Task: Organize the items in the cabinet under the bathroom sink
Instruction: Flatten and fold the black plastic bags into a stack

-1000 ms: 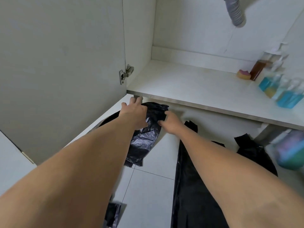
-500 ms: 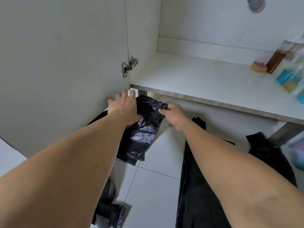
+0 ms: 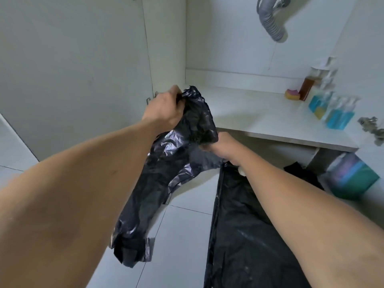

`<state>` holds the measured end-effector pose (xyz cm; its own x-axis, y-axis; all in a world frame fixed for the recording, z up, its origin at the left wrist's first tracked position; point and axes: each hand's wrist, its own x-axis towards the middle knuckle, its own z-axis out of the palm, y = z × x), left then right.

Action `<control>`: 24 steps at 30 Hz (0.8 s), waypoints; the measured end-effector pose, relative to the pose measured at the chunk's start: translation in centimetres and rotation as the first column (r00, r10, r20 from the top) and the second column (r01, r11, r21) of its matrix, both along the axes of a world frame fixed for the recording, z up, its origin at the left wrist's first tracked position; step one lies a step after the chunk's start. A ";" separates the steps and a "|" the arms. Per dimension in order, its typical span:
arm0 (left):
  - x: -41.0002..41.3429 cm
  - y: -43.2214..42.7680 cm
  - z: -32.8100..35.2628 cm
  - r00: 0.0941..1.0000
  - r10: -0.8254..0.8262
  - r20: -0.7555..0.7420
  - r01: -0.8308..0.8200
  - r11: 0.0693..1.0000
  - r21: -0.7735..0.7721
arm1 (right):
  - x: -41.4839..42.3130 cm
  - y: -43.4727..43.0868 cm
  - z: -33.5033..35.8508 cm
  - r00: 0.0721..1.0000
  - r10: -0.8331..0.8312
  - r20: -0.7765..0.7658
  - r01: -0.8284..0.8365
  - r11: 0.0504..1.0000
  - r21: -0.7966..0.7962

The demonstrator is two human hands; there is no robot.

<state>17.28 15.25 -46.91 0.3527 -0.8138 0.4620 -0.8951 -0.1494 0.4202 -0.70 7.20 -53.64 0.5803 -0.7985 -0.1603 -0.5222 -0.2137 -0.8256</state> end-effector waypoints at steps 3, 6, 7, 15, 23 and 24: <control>-2.3 0.3 2.6 0.994 0.000 -0.108 -0.021 0.980 -0.197 | -2.9 0.5 0.5 0.996 -0.082 -0.036 0.083 0.997 0.004; -4.3 0.0 4.5 0.983 0.005 -0.185 -0.063 0.949 -0.310 | -6.3 -0.5 1.7 0.974 -0.222 -0.053 0.221 0.975 -0.025; -4.9 0.0 5.0 0.977 0.014 -0.214 -0.082 0.947 -0.311 | -7.6 -1.2 2.4 0.959 -0.282 -0.019 0.281 0.960 -0.013; -8.7 -1.5 6.0 0.892 0.128 -0.433 -0.138 0.990 0.009 | -17.1 -3.9 11.4 0.893 -0.443 0.074 0.446 0.895 -0.025; -15.4 -3.5 5.3 0.559 0.019 -0.829 0.266 0.943 0.201 | -21.5 -4.7 13.6 0.830 -0.532 0.167 0.520 0.846 0.115; -16.0 -4.0 5.4 0.551 -0.003 -0.835 0.273 0.946 0.177 | -21.7 -4.9 13.7 0.811 -0.546 0.208 0.540 0.837 0.089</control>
<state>1.25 11.26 -41.54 0.3363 -0.9208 -0.1973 -0.2024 -0.2753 0.9398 -22.43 2.27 -39.97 0.0750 -0.9915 -0.1067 -0.3550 0.0734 -0.9320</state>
